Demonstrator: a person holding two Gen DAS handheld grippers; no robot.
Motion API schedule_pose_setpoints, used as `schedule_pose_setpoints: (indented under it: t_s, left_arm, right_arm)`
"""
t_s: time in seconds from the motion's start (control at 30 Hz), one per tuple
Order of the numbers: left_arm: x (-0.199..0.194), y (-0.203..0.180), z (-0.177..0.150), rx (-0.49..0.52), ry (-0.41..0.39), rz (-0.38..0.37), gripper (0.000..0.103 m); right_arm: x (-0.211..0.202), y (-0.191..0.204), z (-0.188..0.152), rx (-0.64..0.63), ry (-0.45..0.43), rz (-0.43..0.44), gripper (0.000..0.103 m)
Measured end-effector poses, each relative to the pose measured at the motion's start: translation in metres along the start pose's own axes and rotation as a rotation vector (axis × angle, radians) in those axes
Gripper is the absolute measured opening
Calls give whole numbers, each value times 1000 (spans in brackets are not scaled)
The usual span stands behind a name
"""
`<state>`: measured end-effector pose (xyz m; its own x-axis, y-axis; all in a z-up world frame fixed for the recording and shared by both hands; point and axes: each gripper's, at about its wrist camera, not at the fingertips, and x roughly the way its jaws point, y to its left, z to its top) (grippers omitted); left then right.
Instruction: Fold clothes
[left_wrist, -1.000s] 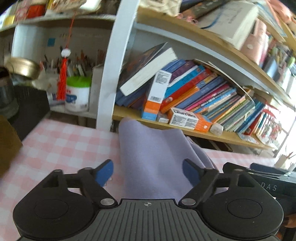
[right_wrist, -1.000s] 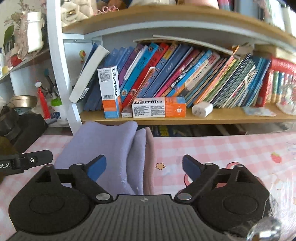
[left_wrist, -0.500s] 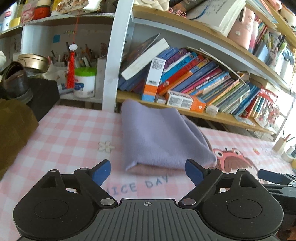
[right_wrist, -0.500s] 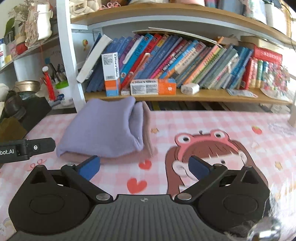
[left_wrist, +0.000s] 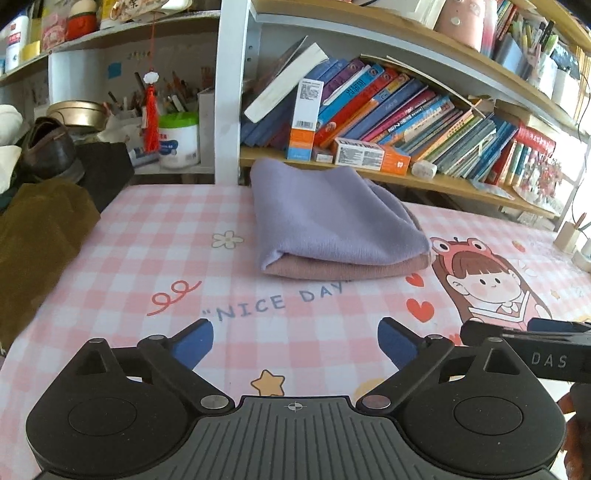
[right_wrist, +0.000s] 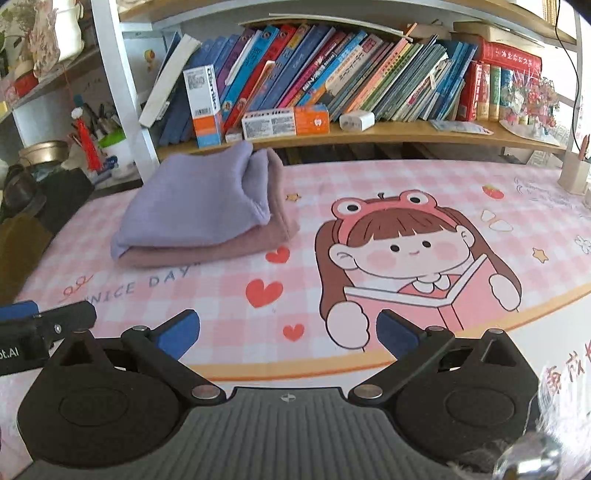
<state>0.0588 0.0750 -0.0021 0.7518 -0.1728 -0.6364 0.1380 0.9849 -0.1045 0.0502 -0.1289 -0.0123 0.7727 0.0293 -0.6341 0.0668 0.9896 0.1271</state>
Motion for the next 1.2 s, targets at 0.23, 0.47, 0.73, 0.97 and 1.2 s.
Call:
schedule_pose_setpoints:
  t_s: [0.23,0.47,0.73,0.97,1.2]
  left_arm:
    - [0,3,0,-4,6,31,98]
    - [1,2,0,3,16,57,100]
    - [0,-1,-1,11,7,49,101]
    - [0,-3,-1,19,14,47,101]
    - [0,-4,-2,26,12,43,102]
  right_arm:
    - [-1,5,-4,-11,10,-33,103]
    - [-4,8,-4,-29,-1,-30,103]
    - [-7,7,-4,-24,-13,-38,103]
    - [-9,5,-5,-18,-21,-46,103]
    - [-10,5,-6,-17,-27,-50,103]
